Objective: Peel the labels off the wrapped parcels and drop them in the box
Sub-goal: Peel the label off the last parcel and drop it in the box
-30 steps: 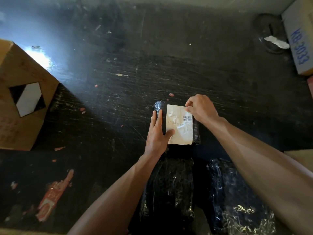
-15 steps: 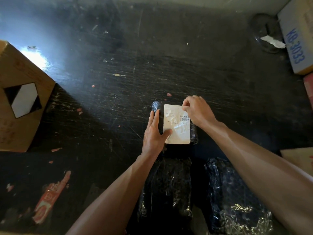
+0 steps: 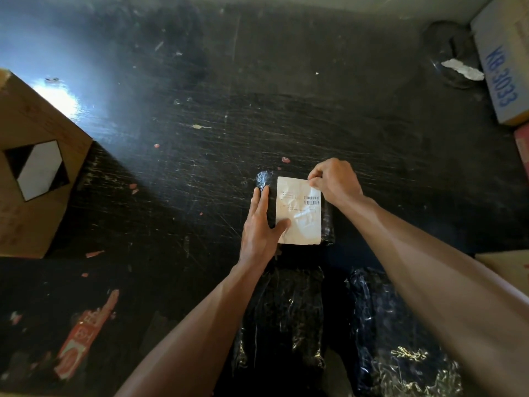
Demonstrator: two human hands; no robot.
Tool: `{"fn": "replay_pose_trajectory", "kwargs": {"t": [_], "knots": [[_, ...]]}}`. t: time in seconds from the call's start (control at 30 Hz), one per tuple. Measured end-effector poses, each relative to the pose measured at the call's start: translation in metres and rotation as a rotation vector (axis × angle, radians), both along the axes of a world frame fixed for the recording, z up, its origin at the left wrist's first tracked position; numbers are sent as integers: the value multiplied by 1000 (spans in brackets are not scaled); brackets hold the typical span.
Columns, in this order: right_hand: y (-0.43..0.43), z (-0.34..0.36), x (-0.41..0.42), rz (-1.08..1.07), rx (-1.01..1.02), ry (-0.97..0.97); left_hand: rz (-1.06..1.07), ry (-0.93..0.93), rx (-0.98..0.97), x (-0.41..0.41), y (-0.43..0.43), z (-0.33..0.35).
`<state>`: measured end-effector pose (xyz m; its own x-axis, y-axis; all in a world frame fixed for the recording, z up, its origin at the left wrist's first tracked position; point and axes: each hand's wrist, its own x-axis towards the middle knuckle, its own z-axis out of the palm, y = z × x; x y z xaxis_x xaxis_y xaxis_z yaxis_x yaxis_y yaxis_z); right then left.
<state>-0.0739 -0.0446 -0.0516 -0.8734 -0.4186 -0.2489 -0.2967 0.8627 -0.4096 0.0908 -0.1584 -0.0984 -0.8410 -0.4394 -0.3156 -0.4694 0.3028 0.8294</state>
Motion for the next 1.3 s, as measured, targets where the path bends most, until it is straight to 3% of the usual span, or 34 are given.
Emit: {"fn": "replay_pose_trajectory", "kwargs": {"t": [0.17,0.67,1.03,1.3], "knots": [[-6,-1,-3,26,87,-19,4,-6,-8,-1,0,-1],[8,-10,16,122,62,132,16,-18,1,-3,1,3],[2,-2,15,-37,-62,69,-89,-52,-42,0,1,2],[6,1,22,-22,-79,48,-46,-73,-90,-3,6,3]]}}
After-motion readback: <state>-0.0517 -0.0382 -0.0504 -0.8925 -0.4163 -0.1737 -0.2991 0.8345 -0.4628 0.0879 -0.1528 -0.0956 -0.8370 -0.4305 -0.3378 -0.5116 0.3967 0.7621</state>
